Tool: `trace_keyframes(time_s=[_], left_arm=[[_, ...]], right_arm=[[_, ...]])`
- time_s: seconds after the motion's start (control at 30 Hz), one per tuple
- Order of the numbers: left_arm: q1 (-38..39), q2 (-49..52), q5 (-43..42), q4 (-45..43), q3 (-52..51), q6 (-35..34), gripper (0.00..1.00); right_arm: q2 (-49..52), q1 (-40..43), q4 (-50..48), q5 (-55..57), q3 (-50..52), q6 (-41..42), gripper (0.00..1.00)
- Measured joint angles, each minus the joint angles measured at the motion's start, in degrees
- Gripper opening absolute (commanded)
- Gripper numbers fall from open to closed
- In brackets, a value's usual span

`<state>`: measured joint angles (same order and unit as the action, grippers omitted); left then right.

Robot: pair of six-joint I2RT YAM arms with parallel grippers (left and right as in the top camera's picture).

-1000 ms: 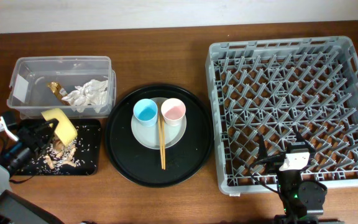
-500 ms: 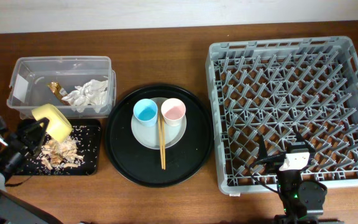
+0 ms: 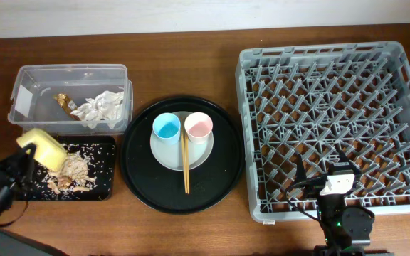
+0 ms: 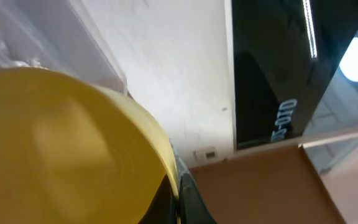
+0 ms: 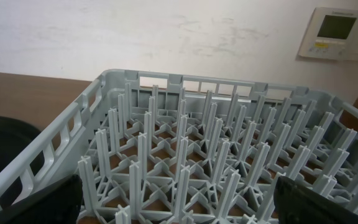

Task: Sort waste into correct bins and load items into the dishwasher rack
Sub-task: 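Lift the yellow bowl over the black tray and tip out the shells, then set the empty yellow bowl back on the round tray, withdraw left gripper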

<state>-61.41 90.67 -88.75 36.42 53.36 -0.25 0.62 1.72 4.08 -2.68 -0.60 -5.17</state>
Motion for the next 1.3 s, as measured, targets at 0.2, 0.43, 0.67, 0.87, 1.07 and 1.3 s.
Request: trace_keyframes(time_s=[0.2,0.43,0.67,0.87,1.07,1.3], left_arm=[[3.1,0.0,0.0,-1.4,0.0,0.9,0.00],[18.9,0.3,5.1,1.9,0.1,3.1,0.00],[59.7,-4.2,44.1,10.1,0.1,4.2,0.00],[84.2,-5.9,77.4,11.8,0.4,-11.6,0.02],[93.9,-5.7,87.0,17.0,0.1,-20.4,0.11],[94.1,-5.7,92.2,15.2,-0.9,-22.5,0.62]], right_arm=[[0.0,0.0,0.0,0.0,0.0,0.0,0.98],[0.0,0.0,0.0,0.0,0.0,0.0,0.98],[0.0,0.0,0.0,0.0,0.0,0.0,0.98],[0.0,0.0,0.0,0.0,0.0,0.0,0.98],[0.0,0.0,0.0,0.0,0.0,0.0,0.98],[0.0,0.0,0.0,0.0,0.0,0.0,0.98]])
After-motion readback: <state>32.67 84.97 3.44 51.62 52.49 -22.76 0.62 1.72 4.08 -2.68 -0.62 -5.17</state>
